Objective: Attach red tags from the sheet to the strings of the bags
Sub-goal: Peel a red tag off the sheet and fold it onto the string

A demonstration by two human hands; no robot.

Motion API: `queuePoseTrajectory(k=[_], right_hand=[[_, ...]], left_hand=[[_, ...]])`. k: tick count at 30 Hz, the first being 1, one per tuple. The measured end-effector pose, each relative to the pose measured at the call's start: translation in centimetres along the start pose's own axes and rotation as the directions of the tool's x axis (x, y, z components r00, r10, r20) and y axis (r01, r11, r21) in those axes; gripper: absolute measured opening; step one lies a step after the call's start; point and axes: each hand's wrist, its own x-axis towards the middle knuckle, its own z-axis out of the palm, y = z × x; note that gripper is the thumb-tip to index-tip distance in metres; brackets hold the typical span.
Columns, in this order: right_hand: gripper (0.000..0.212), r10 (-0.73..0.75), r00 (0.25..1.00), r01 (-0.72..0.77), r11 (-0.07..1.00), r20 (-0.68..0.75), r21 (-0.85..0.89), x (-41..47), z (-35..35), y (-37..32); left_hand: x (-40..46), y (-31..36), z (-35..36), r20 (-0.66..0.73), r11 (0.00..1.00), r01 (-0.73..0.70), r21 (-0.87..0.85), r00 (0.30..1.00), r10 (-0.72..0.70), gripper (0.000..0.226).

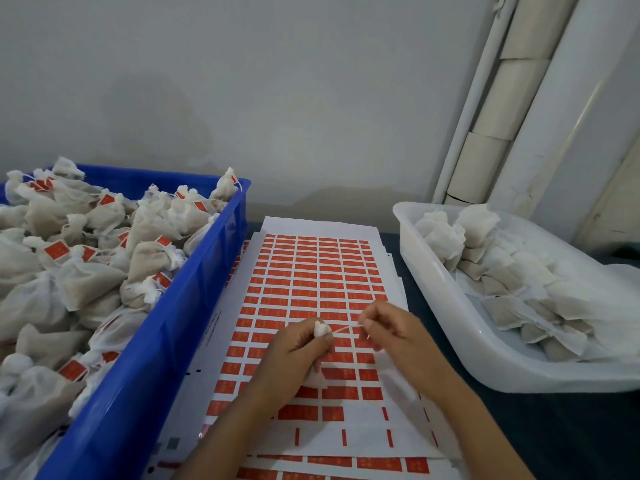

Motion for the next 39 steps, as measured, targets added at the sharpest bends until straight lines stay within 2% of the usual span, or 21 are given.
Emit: queuePoseTrajectory(k=[4,13,24,28,33,36,39], right_hand=[[0.001,0.196,0.974,-0.192,0.980,-0.115,0.046,-1.2,-2.4,0.6],[0.020,0.398,0.906,-0.382,0.916,-0.142,0.125,-4.1,-2.5,3.2],[0.016,0.403,0.879,-0.382,0.915,-0.253,0.129,-4.8,-2.0,3.2],[0.019,0.450,0.871,-0.398,0.882,-0.199,0.250,-5.7,-2.6,2.4],[0.046,0.555,0.829,-0.462,0.753,-0.075,0.468,-6.3,-3.3,1.8],[0.063,0.599,0.800,-0.550,0.707,0.037,0.445,-6.0,-3.1,1.5],[0.059,0.605,0.785,-0.608,0.710,0.134,0.355,-5.9,-2.6,0.8]], left_hand=[[-0.1,0.2,0.1,0.008,0.997,0.053,-0.050,0.999,-0.053,0.028],[-0.5,0.4,1.1,0.064,0.995,0.090,-0.052,0.994,-0.086,0.029],[-0.6,0.3,1.2,0.035,0.987,0.161,0.003,0.986,-0.161,0.024],[-0.6,0.2,1.2,0.033,0.986,0.166,0.001,0.986,-0.166,0.023],[-0.8,0.6,1.2,0.049,0.984,0.178,-0.017,0.983,-0.177,0.022],[-1.1,0.9,1.3,0.039,0.985,0.175,0.009,0.984,-0.175,0.017],[-1.6,1.3,1.7,0.088,0.986,0.156,0.053,0.983,-0.160,0.015]])
